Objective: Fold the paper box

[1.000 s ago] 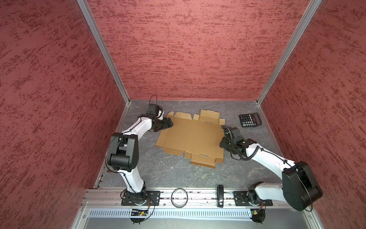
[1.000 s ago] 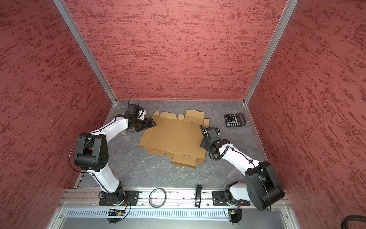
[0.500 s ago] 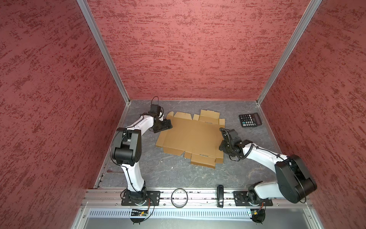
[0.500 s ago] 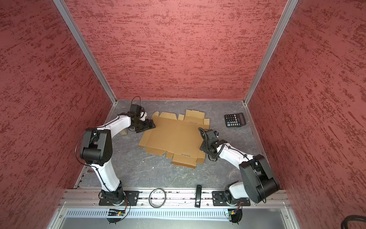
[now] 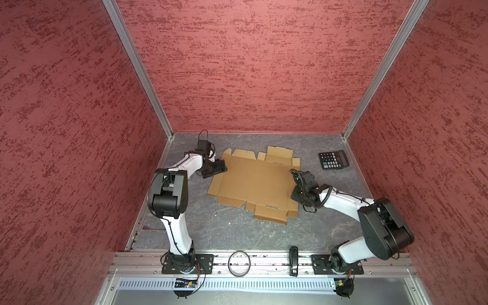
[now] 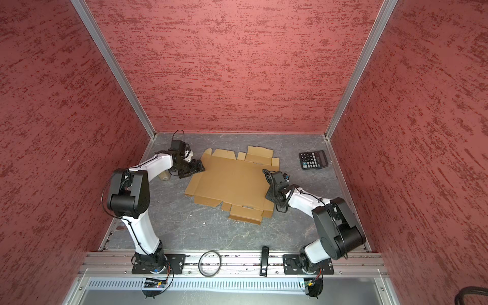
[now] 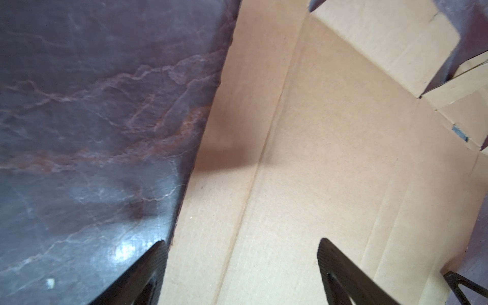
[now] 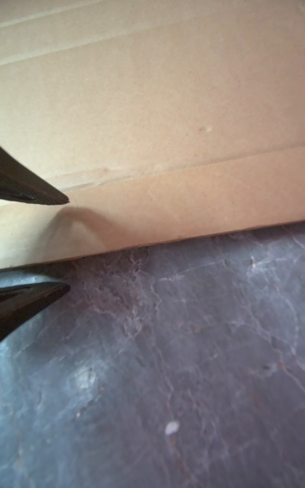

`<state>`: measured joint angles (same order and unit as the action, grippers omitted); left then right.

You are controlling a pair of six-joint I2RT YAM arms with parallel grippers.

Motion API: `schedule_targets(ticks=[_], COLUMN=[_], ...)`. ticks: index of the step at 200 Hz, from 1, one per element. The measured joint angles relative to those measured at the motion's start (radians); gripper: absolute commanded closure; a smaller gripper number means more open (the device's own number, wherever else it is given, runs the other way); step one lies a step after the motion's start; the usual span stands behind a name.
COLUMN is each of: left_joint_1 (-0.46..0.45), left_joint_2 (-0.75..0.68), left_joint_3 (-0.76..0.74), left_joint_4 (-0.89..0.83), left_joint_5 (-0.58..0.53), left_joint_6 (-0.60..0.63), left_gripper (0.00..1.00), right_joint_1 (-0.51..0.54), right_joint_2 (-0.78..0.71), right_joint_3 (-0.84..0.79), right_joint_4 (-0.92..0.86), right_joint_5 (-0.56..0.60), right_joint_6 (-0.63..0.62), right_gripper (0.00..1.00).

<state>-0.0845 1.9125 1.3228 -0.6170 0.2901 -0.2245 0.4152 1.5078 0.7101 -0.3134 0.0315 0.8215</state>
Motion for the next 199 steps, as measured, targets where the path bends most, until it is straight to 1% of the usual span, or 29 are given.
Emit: schedule_targets(ticks=[85, 199], left_joint_1=[0.011, 0.016], left_joint_2=[0.027, 0.047], left_joint_3=[0.005, -0.002], left_joint_4=[-0.003, 0.034], left_joint_5=[0.023, 0.033], left_joint_6=[0.033, 0.050], left_gripper=[0.07, 0.07], right_joint_1=[0.000, 0.000], right_joint_2=[0.048, 0.100], right_joint_3=[0.043, 0.101], right_joint_4=[-0.003, -0.030], right_joint_5=[0.021, 0.022], right_joint_6=[-0.022, -0.045], right_gripper=[0.59, 0.61])
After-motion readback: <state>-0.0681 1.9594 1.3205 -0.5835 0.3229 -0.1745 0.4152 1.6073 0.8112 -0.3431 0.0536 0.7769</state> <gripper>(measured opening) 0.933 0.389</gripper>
